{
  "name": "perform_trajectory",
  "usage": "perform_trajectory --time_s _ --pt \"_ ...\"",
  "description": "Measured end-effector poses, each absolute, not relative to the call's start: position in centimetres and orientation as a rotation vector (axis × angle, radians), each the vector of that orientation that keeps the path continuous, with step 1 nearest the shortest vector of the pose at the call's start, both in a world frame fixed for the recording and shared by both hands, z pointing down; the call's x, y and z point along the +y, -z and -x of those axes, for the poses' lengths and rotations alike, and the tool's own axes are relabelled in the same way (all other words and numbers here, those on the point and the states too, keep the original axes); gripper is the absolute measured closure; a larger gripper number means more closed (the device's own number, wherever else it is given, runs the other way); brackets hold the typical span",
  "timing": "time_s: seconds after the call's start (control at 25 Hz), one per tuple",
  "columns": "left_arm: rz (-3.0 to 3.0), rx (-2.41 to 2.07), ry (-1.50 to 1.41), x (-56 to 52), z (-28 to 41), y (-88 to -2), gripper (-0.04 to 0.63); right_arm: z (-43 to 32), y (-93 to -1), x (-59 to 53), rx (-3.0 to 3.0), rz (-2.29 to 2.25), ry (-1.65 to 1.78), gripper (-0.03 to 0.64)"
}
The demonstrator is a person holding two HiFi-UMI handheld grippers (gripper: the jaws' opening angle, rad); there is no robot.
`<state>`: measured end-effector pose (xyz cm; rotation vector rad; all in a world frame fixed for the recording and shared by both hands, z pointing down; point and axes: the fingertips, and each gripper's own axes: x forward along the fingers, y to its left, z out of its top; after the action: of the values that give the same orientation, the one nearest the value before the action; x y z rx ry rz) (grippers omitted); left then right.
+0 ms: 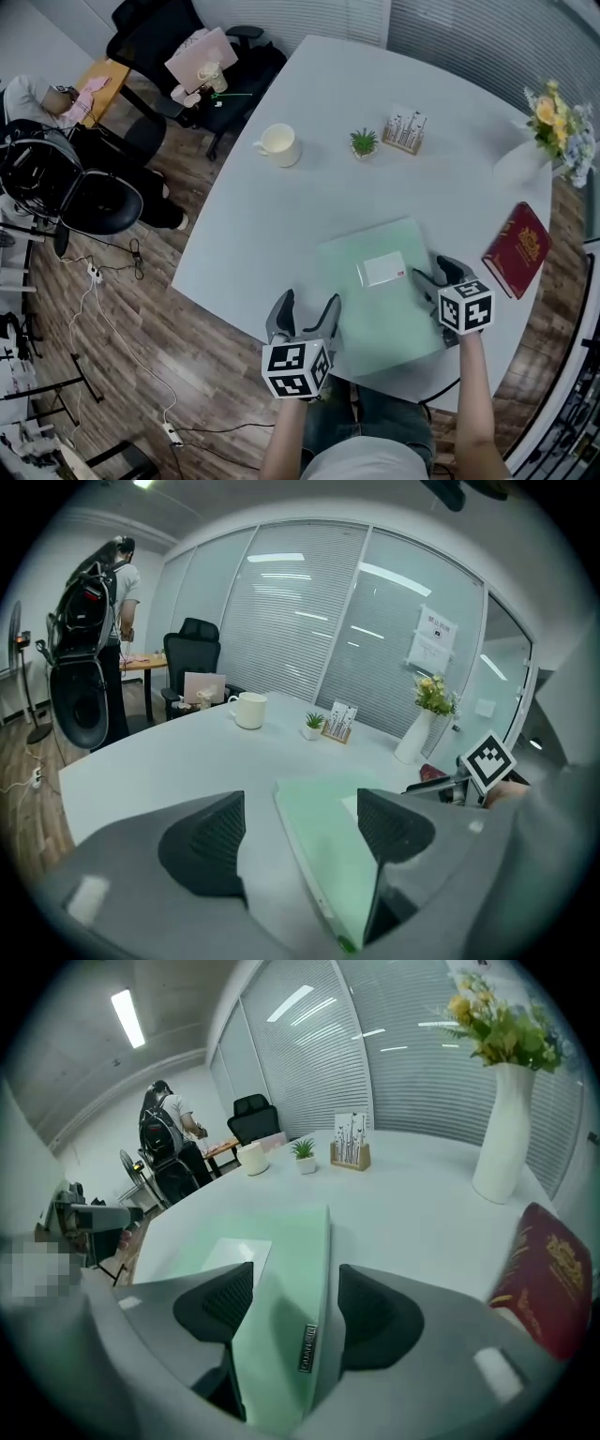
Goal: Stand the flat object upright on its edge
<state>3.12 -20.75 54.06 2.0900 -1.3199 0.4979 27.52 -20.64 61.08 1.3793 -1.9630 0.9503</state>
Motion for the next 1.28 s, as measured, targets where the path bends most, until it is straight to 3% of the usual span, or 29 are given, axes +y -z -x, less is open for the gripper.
perform_trajectory --time_s 0.8,1.28 --pt "-2.004 -1.231 -0.53 -17.4 -3.9 -57.3 0.233 -26.9 -65.3 -20.2 -2.022 -1.118 -1.565 0.307" --pt "-1.936 -1.098 -0.543 -14.3 -6.3 -59.5 0.233 -27.0 -65.5 -20.2 -1.971 -0.994 -1.563 0.331"
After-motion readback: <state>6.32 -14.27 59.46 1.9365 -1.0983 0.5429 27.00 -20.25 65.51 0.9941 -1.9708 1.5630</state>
